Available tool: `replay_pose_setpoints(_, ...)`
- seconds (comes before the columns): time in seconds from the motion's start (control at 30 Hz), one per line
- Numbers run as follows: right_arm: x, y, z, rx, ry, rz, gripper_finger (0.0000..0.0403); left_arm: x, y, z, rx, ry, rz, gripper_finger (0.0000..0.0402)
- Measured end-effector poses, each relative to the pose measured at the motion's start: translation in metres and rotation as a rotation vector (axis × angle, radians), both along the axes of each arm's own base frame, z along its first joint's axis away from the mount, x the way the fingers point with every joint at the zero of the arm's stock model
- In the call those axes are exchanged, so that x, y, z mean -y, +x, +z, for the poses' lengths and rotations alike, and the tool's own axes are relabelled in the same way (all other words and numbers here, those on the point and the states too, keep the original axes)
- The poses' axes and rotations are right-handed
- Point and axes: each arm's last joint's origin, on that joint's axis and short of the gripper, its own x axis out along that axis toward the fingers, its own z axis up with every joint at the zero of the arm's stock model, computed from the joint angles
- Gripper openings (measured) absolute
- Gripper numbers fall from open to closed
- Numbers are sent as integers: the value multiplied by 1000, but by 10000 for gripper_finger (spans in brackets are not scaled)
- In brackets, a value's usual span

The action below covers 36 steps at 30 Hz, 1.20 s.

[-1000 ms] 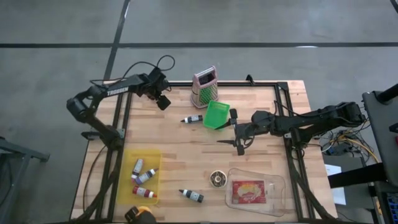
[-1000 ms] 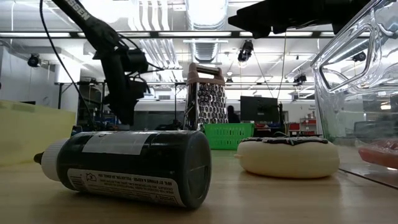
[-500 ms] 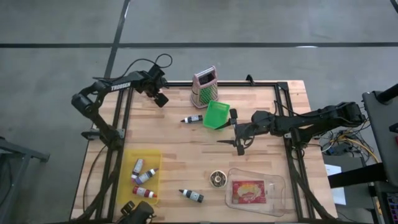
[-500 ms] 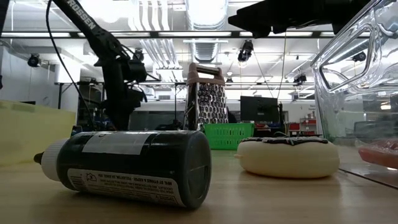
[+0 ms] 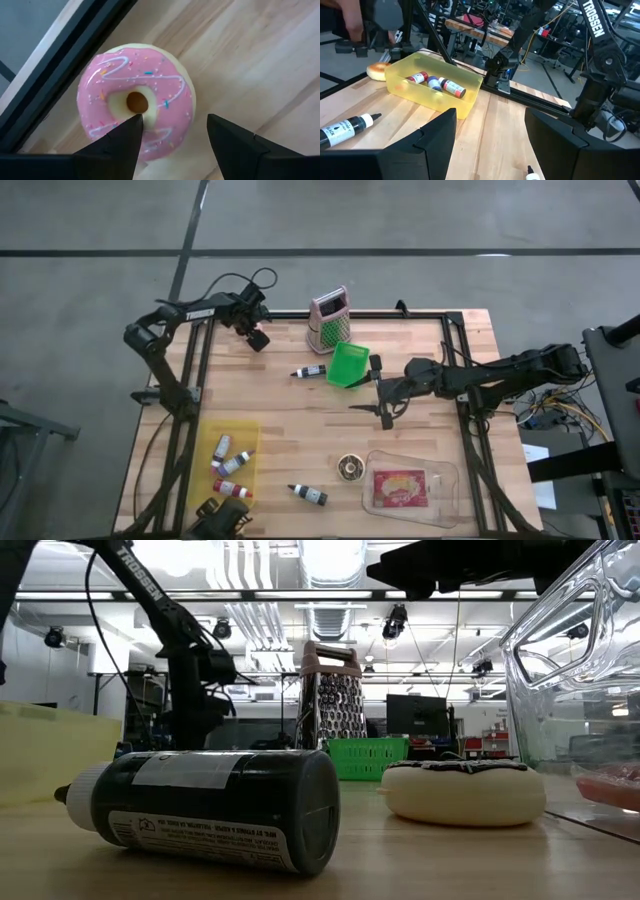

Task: Pick & Place Food Item
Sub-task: Put the pink donut into the green bin

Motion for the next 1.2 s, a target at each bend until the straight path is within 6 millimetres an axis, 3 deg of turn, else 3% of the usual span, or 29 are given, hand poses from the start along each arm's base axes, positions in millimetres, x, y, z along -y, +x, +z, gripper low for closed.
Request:
replay_pose_setpoints(0.4, 0, 0, 0, 1, 0, 0, 231, -8, 5, -2, -27, -36, -12, 207)
replay_pose_setpoints(0.63, 0, 0, 0, 2, 2, 0, 231, -6, 4, -2, -37, -57, -27, 141)
replay_pose_setpoints(0.9, 0, 0, 0, 3, 3, 0, 231, -6, 5, 5, -54, -84, -31, 18)
replay_pose_setpoints(1.2, 0, 0, 0, 3, 3, 0, 231, -1, 6, 29, -22, -41, -34, 4)
